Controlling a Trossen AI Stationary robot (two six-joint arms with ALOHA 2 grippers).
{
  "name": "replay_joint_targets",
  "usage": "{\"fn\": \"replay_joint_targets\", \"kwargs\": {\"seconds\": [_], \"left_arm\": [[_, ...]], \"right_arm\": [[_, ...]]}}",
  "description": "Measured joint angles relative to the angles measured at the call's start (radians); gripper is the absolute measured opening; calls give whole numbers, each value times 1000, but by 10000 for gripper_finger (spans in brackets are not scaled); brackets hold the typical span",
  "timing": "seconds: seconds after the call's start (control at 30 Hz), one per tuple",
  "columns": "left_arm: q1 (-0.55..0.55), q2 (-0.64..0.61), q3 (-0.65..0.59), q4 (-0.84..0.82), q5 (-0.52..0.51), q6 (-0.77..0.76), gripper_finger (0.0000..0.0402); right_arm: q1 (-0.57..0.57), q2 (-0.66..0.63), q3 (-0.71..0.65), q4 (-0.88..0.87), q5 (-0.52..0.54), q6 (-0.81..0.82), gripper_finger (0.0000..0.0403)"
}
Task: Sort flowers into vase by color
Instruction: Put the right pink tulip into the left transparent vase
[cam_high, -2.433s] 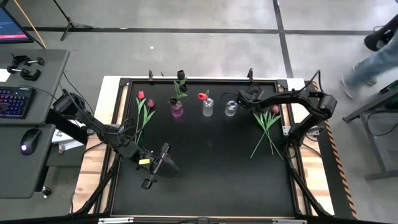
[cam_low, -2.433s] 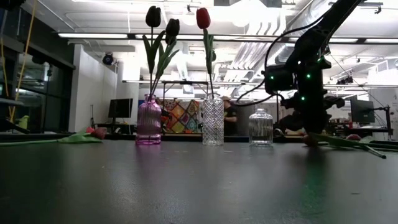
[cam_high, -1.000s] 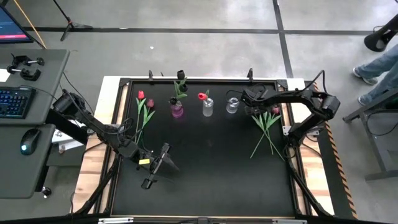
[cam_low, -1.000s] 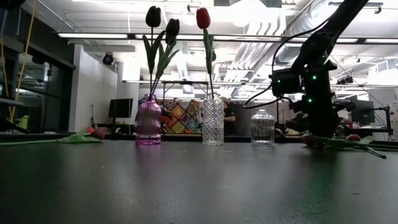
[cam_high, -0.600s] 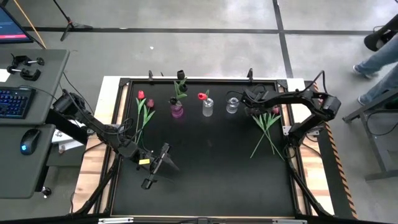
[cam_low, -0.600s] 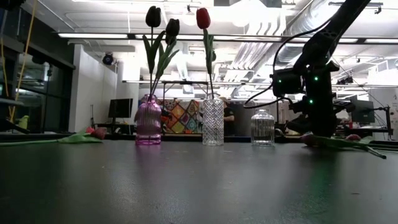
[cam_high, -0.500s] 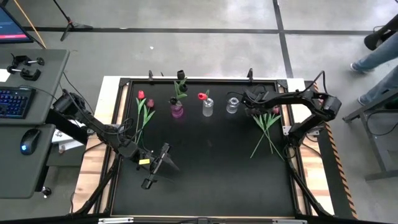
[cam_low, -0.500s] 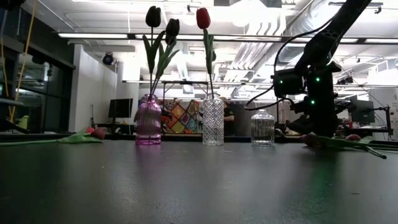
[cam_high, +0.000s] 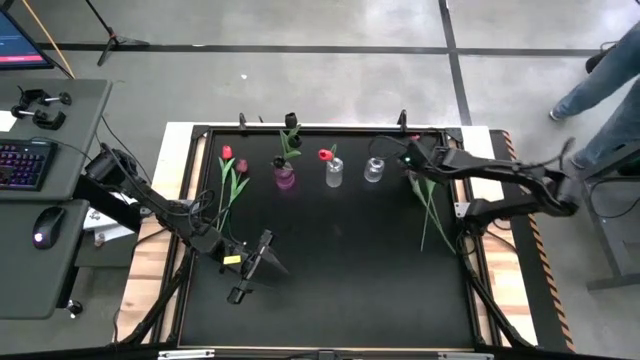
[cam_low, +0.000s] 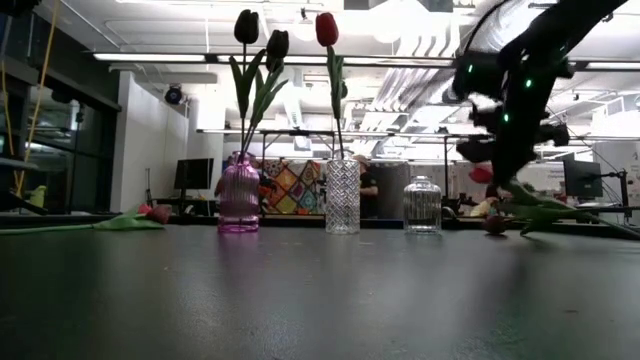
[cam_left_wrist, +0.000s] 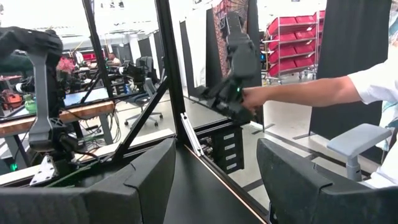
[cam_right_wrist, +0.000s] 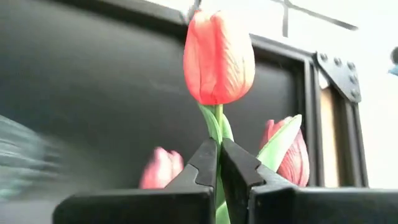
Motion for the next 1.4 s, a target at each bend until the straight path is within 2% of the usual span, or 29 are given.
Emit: {"fn": "replay_joint_targets", "kwargs": {"seconds": [0.43,0.67,0.97,1.13,1.4], "left_arm": [[0,0,0,0,0,0,213],[0,0,0,0,0,0,213],[0,0,0,0,0,0,213],[0,0,0,0,0,0,213],[0,0,0,5,-2,0,213]], "right_arm": [[112,-267,4,211,-14,-67,0],[184,-327,4,452,-15,-171,0],[279,-325,5,907,-143,-320,0],[328,-308,5,1116,-165,-409,0],[358,-155,6,1446,-237,-544,0]]}}
